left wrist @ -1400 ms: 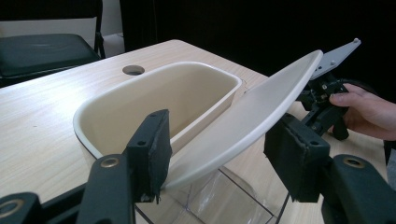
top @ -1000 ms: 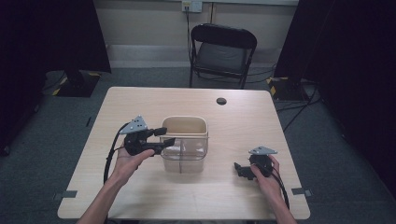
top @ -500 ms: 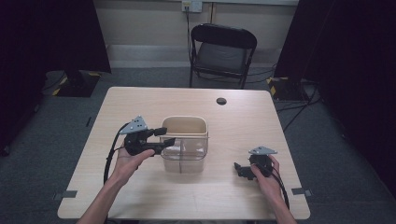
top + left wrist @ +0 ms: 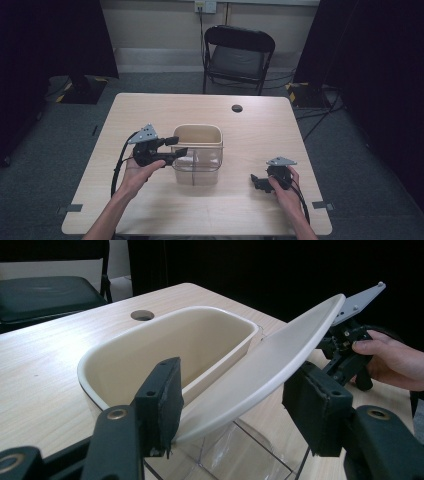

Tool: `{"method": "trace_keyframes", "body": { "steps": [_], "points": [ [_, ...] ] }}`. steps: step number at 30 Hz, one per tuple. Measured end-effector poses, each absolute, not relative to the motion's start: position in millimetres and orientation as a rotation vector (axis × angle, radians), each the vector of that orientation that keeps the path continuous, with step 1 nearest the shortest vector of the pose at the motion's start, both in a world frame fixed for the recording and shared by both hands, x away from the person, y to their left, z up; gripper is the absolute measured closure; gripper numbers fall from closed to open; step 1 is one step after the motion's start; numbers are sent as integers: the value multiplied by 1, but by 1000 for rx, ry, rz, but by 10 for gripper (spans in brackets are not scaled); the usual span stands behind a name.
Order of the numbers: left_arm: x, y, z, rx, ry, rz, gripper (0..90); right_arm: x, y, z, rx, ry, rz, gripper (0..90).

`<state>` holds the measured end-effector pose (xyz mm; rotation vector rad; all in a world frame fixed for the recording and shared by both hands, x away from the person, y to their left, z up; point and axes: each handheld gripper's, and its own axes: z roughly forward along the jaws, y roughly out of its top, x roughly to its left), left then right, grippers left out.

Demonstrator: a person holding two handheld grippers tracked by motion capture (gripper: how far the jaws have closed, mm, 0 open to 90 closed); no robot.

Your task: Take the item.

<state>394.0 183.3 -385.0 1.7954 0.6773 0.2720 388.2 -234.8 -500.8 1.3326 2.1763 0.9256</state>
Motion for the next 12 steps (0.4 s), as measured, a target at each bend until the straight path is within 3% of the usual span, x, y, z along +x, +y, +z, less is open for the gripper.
{"method": "trace_keyframes", "body": {
  "steps": [12],
  "points": [
    [394, 183, -385, 1796, 677, 272, 410, 388, -235, -501, 1333, 2177, 927, 80]
  ]
}}
